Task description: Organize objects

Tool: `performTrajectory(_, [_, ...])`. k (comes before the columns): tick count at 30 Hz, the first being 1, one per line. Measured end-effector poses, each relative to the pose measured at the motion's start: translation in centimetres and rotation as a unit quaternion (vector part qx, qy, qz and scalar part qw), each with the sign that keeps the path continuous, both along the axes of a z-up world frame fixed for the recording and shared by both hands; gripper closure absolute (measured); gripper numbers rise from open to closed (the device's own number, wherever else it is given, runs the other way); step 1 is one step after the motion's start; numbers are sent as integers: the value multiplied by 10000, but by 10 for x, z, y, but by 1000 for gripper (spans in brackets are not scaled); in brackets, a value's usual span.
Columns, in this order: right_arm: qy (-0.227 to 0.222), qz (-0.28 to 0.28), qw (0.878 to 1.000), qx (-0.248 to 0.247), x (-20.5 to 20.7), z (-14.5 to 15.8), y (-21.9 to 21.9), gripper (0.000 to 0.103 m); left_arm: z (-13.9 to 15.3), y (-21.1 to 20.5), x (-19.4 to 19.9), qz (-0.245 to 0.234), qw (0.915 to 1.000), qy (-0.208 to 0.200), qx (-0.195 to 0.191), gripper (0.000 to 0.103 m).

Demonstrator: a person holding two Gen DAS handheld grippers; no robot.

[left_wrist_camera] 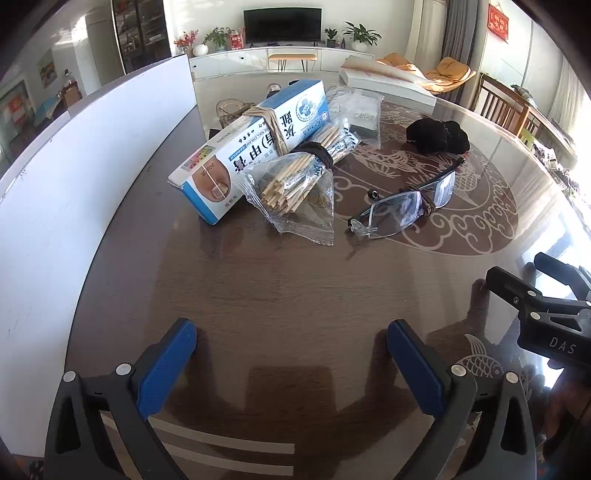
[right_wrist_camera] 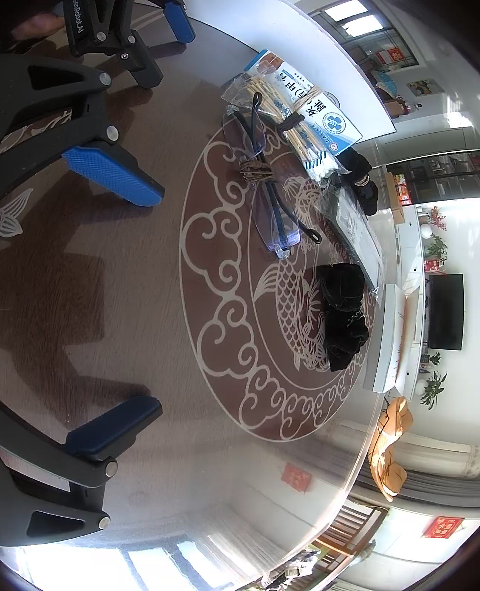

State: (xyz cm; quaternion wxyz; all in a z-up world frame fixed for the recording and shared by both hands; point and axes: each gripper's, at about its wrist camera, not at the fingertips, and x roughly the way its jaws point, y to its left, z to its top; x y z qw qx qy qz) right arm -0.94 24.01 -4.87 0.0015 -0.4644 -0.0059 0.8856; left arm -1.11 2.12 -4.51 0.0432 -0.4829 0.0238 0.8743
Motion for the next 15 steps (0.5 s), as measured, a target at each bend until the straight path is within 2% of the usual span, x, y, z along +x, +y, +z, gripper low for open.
performTrajectory(15, [0,-1,10000,0,0,0,0,0,0,-4,0,117,9999,-16,0,0])
